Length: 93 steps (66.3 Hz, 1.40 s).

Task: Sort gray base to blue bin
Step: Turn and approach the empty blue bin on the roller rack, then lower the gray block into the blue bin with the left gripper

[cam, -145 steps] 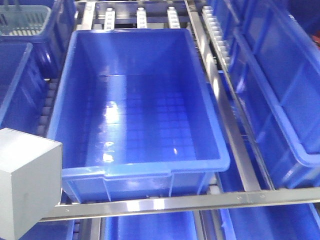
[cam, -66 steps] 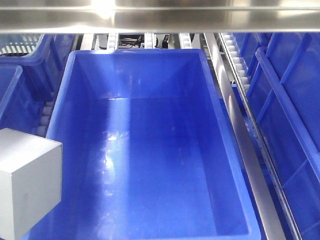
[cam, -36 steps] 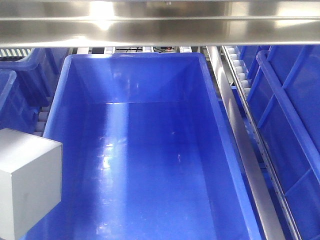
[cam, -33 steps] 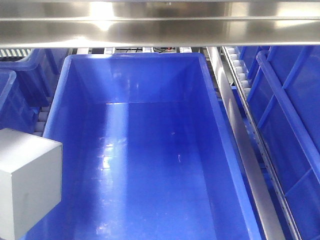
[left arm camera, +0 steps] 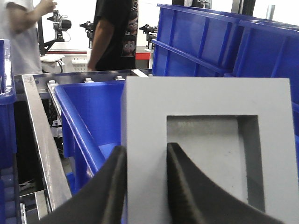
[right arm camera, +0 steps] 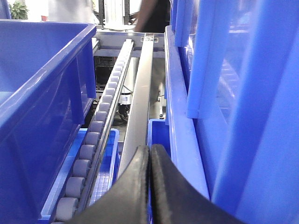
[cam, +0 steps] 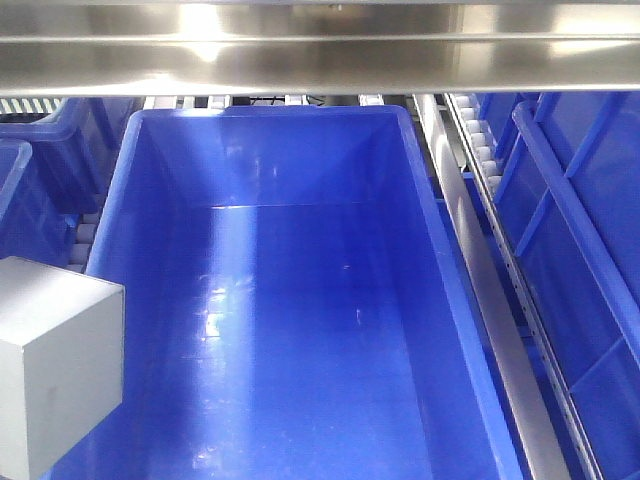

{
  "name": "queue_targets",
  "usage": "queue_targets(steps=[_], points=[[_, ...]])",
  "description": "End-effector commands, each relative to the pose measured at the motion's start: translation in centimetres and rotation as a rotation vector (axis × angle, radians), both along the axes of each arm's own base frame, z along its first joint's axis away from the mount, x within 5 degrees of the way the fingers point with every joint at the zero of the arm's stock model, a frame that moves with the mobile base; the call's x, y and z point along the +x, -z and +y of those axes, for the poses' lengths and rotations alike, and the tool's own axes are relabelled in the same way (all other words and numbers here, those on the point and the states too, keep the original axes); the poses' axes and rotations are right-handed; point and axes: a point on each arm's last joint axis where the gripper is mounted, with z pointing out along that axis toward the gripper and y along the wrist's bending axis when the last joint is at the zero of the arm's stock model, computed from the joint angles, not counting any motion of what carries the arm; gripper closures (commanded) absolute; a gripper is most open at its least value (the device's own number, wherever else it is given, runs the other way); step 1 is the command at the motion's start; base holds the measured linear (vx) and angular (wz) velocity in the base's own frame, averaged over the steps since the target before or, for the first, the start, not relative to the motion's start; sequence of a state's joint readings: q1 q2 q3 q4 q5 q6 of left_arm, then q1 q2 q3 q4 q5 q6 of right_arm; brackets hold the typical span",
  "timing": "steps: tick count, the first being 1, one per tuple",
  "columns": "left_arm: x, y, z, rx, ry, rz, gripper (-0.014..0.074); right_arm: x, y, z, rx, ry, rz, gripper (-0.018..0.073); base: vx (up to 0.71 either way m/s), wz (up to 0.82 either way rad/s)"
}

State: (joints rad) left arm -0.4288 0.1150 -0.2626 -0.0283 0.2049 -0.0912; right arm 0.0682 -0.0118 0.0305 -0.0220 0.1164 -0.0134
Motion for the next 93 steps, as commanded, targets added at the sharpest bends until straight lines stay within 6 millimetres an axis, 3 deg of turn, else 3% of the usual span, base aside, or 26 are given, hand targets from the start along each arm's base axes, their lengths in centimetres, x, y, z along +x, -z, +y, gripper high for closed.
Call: queue_targets(steps=[1,36,52,66,81,93], points=[[-0.2,-1.9,0.1,-0.07,0.004,-0.111,0.0602,0.0,-0.3,0.0,-0.012,0.003,-0.076,0.0568,0.0,0.0],[-0.2,-2.0,0.1,-0.074,0.004,-0.121,0.0602,0.0,-0.3,0.0,-0.012,0.003,-0.076,0.0568,0.0,0.0],[0.2,-2.2,-0.1,-0.169,0.015,-0.082,0.0598,0.0,-0.3,0.0,-0.012,0.003,-0.076,0.0568,0.0,0.0],[2.6,-1.7,-1.2,-0.185,0.011,0.07,0.0594,0.0,-0.3,0.0,-0.012,0.003,-0.076,0.0568,0.0,0.0],[5.8,-4.5,-2.6,-0.101,-0.001,0.066,0.0592,0.0,-0.3,0.0,-0.012,0.003,-0.076,0.0568,0.0,0.0],[9.8,-5.4,-4.5,-0.05,-0.006,0.163,0.0592,0.0,-0.3,0.0,-0.012,0.003,-0.076,0.0568,0.0,0.0]])
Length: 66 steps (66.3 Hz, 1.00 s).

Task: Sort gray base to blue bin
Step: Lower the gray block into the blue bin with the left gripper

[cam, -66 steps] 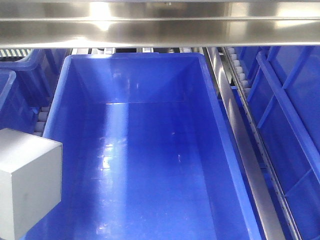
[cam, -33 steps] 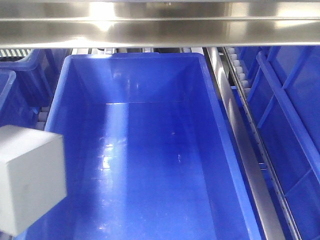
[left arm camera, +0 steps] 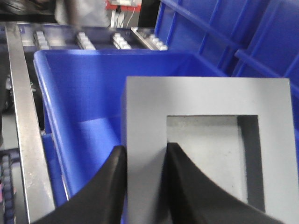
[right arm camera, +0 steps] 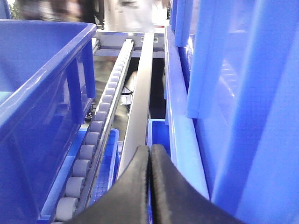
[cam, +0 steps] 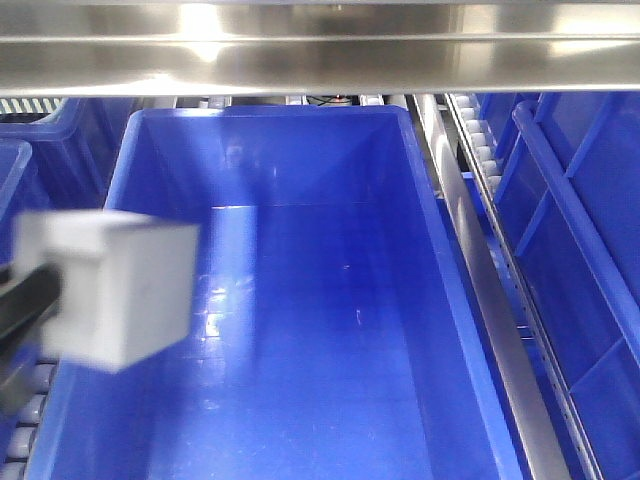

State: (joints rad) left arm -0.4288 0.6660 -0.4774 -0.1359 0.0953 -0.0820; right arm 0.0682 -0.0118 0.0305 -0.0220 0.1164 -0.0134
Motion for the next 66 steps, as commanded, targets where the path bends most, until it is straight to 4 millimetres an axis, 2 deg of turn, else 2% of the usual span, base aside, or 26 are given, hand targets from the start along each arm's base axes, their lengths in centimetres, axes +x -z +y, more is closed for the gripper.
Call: queue_targets(steps=[1,18,25,34,50,66], points=[[2.1,-2.4,-0.9,-0.05,-0.012,-0.077,0.0592,0.0,-0.3,0.0,-0.012,0.003,-0.076,0.0568,0.0,0.0],[7.2,-2.1,-4.5,0.004,0.038,0.033,0.0592,0.0,-0.3,0.0,-0.012,0.003,-0.076,0.0568,0.0,0.0],[8.9,-1.2,-6.3,0.063,0.077,0.05,0.0592,0.0,-0.3,0.0,-0.012,0.003,-0.076,0.0568,0.0,0.0],[11.1,0.4,-7.5,0.095,0.078,0.111,0.059,0.0,-0.3,0.0,-0.012,0.003,-0.076,0.0568,0.0,0.0],[13.9,2.5,-9.1,0.145,0.084,0.205,0.0575,0.0,-0.3,0.0,-0.012,0.003,-0.076,0.0568,0.0,0.0],[15.7,4.7,-10.3,0.217,0.099,0.361,0.054,0.0,-0.3,0.0,-0.012,0.003,-0.076,0.0568,0.0,0.0]])
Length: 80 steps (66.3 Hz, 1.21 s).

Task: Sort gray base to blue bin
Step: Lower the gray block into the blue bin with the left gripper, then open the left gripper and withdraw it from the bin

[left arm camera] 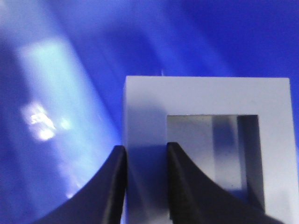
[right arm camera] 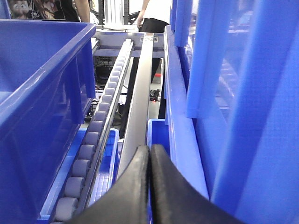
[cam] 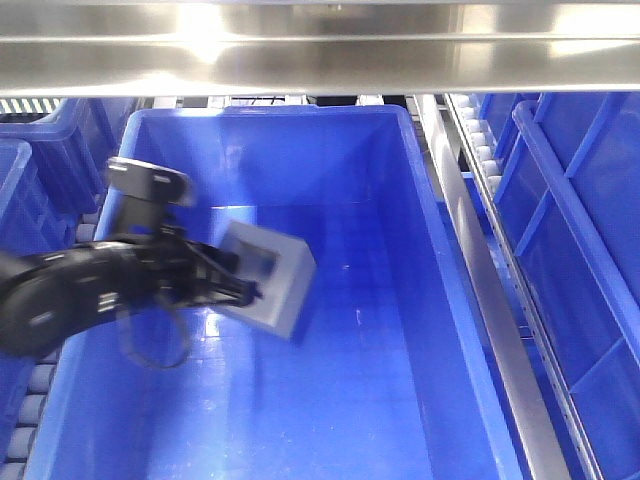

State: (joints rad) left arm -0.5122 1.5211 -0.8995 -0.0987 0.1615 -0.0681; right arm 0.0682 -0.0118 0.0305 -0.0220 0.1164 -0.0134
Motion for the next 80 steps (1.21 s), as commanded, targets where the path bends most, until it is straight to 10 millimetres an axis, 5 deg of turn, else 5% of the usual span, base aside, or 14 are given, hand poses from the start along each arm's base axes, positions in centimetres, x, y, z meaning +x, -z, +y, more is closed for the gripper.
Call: queue_targets(steps=[1,35,50,63,80], points=[[0.8,-1.8,-0.5,-0.048,-0.01,-0.052,0.0534,0.0,-0.3,0.0,-0.012,0.003,-0.076,0.0568,0.0,0.0],[1.2,-1.0,-0.9,-0.035,-0.015,0.011,0.0252,0.0,-0.3,0.0,-0.012,0.003,-0.076,0.0568,0.0,0.0],[0.4,-2.5,-0.5,-0.044,-0.01,-0.004,0.0156,0.0,-0.3,0.0,-0.012,0.003,-0.076,0.0568,0.0,0.0],[-1.6,-5.1,0.6,-0.077,-0.006,-0.055,0.0157,0.0,-0.3,0.0,-0.012,0.003,-0.076,0.0568,0.0,0.0],[-6.6,-7.0,3.6,-0.15,-0.012,-0.2,0.0181,0.0,-0.3,0.0,-0.012,0.003,-0.076,0.0568,0.0,0.0]])
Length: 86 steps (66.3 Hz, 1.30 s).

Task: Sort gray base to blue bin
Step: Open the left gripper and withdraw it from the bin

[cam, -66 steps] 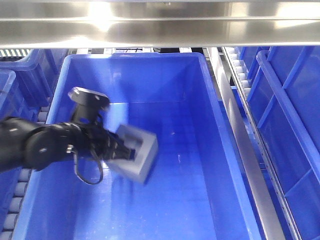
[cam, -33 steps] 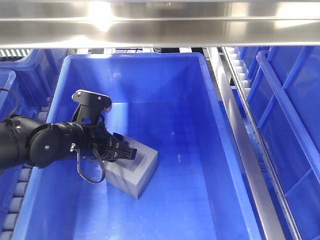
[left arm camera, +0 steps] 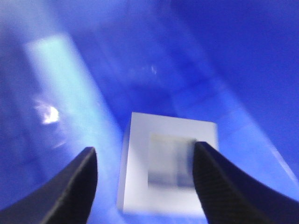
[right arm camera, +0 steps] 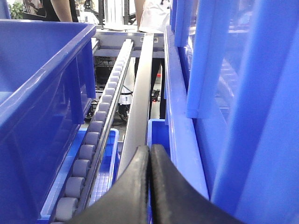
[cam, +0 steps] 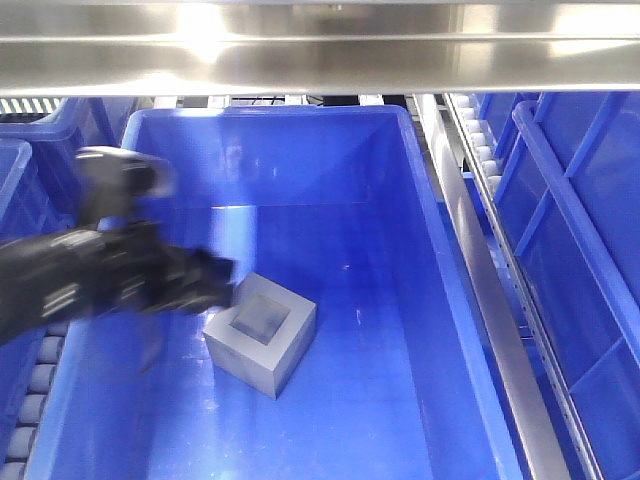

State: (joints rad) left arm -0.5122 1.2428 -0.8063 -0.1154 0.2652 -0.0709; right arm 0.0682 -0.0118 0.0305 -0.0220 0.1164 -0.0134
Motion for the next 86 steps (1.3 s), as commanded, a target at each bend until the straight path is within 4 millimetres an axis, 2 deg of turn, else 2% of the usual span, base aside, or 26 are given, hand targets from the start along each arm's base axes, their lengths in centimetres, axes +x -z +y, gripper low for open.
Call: queue_targets(steps=[1,26,39,50,63,73,86], points=[[-1.8,-2.4,1.0,-0.095,-0.015,-0.145,0.0182,0.0,-0.3,0.0,-0.012,0.003,-0.076,0.0568,0.0,0.0],[-10.7,-3.3,6.1,-0.17,0.0,-0.334,0.0184,0.0,-0.3,0.0,-0.012,0.003,-0.076,0.0568,0.0,0.0],[-15.1,-3.4,8.5,-0.168,0.035,-0.505,0.0184,0.0,-0.3,0.0,-0.012,0.003,-0.076,0.0568,0.0,0.0],[-18.0,-3.4,10.0,-0.174,0.051,-0.57,0.0184,0.0,-0.3,0.0,-0.012,0.003,-0.076,0.0568,0.0,0.0],[-20.4,-3.0,11.2,-0.198,0.062,-0.592,0.019,0.0,-0.3,0.0,-0.012,0.003,-0.076,0.0568,0.0,0.0],[-21.6,-3.0,11.9,-0.22,0.061,-0.637,0.0283,0.0,-0.3,0.0,-0.012,0.003,-0.076,0.0568,0.0,0.0],[-22.1,-3.1,12.2,-0.237,0.059,-0.667,0.0582,0.0,-0.3,0.0,-0.012,0.003,-0.076,0.0568,0.0,0.0]])
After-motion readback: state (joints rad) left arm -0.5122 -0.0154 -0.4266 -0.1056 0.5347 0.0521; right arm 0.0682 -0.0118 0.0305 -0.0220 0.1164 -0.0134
